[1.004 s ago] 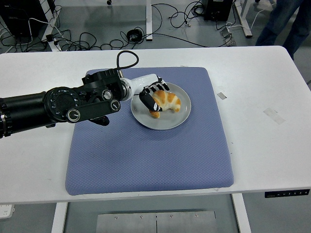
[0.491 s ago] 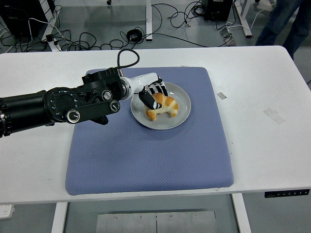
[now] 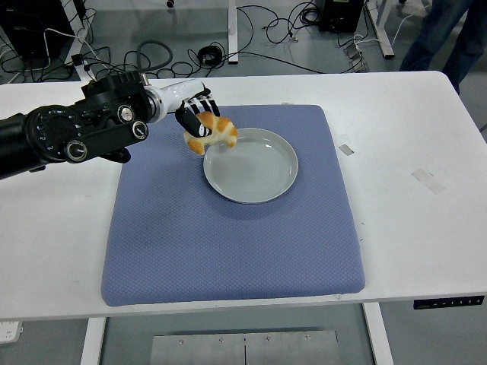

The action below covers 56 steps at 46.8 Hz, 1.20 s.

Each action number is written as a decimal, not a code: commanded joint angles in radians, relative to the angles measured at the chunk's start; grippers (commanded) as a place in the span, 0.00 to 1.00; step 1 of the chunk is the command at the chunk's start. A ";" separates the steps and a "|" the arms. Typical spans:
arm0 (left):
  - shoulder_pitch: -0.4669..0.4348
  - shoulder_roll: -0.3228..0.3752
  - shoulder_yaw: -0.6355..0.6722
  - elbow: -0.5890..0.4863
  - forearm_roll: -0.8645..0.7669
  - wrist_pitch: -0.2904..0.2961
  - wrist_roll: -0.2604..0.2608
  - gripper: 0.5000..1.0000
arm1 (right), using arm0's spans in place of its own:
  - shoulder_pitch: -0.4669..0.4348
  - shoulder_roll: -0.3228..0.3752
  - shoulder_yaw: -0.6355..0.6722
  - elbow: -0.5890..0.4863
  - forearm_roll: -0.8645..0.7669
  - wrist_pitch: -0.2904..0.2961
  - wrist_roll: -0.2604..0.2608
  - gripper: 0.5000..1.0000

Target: Place the bread on the table

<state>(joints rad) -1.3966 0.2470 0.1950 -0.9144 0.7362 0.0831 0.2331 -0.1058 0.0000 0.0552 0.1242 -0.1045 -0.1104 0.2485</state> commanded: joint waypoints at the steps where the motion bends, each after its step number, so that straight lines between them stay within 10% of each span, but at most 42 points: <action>1: 0.001 0.005 0.012 0.000 -0.001 0.001 0.000 0.00 | 0.000 0.000 0.000 0.000 0.000 0.000 0.000 1.00; 56: 0.048 0.051 0.061 0.088 -0.009 0.011 -0.001 0.00 | 0.000 0.000 0.000 0.000 0.000 0.000 0.000 1.00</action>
<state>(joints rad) -1.3489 0.2976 0.2561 -0.8286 0.7270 0.0937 0.2315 -0.1060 0.0000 0.0553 0.1243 -0.1042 -0.1105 0.2485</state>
